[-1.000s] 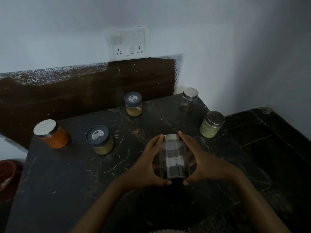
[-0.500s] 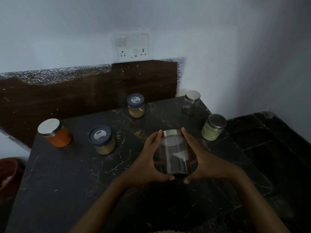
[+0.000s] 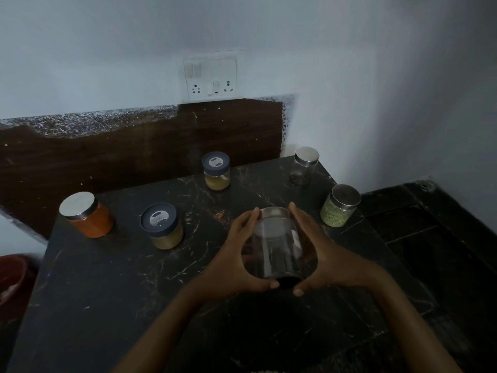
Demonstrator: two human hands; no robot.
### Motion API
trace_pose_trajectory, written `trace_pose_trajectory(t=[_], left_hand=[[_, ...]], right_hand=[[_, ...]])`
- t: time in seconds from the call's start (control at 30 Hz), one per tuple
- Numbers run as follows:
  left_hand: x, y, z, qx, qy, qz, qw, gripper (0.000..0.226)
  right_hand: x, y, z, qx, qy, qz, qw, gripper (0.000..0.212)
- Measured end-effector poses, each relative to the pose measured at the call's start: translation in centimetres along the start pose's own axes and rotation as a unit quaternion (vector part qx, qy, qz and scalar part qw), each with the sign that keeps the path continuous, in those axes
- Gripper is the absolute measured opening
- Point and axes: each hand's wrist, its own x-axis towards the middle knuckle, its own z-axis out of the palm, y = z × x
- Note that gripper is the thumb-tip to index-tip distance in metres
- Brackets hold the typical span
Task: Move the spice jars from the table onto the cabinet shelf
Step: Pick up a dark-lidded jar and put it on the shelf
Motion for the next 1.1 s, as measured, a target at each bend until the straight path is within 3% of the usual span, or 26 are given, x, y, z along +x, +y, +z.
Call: trace_pose_trajectory(t=[0.13,0.3,0.6,0.83,1.1], left_hand=[[0.0,0.0,-0.2,-0.002,-0.028,-0.017,0.999,0.128],[0.8,0.8,0.4,0.152,-0.013,0.018,0.988,0.127],[0.8,1.2,-0.8,0.042,0.014,0.019,0.999,0.122],[1.2,1.1,-1.1,0.088,-0.044,-0.005,0.995,0.122],[1.1,2.2,-2.5,0.028,0.004,0.019,0.999,0.125]], right_hand=[[0.2,-0.2,0.2,0.012,0.004,0.019,1.000,0.131],[0.7,-0.8,0.9,-0.037,0.034,-0.001,0.999,0.128],[0.6,-1.2,-0.6,0.042,0.005,0.019,0.999,0.133],[0.8,-1.9,0.0,-0.019,0.027,-0.008,0.999,0.128],[0.9,-2.3,-1.9,0.010,0.029,-0.014,0.999,0.123]])
